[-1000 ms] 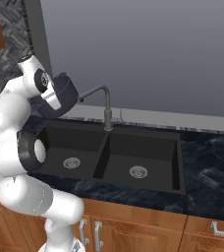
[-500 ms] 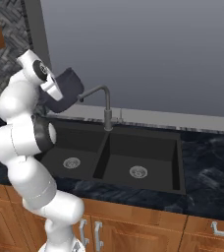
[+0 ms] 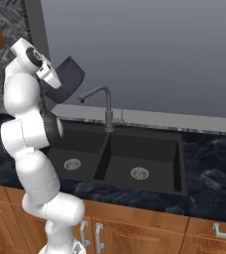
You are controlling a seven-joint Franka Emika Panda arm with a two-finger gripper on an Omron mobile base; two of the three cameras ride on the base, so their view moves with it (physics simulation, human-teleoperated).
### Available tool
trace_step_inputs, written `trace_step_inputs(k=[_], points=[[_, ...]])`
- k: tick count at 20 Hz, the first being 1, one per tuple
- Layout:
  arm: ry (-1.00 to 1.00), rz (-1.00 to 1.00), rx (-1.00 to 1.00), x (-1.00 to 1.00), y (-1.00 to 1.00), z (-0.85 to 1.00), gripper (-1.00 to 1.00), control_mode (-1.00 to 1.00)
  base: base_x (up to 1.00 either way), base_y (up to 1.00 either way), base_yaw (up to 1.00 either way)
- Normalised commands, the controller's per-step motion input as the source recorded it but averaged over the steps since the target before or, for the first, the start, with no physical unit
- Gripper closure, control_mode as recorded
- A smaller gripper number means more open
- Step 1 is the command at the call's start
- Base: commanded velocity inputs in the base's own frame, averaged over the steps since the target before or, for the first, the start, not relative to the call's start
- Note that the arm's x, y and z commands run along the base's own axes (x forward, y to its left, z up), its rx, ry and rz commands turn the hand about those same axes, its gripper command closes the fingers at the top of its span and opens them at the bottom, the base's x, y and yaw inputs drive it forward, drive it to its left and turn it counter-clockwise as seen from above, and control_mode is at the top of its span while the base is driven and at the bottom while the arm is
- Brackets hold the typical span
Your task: Dump the mushroom from the pot into the sink. Then turn on the water and wash the mushroom. Then turn off the water and put the mushroom back in the pot.
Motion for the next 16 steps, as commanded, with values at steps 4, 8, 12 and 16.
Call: trace_step_inputs(k=[4, 8, 12, 16], points=[[0.0, 0.0, -0.12, 0.19, -0.01, 0.0, 1.0, -1.0, 0.0, 0.0, 0.0], [-0.06, 0.0, -0.16, 0.05, 0.0, 0.12, 1.0, -1.0, 0.0, 0.0, 0.0], [-0.17, 0.0, -0.21, 0.0, -0.03, 0.2, 1.0, -1.0, 0.0, 0.0, 0.0], [-0.13, 0.0, -0.21, 0.0, -0.14, 0.01, 1.0, -1.0, 0.0, 0.0, 0.0]])
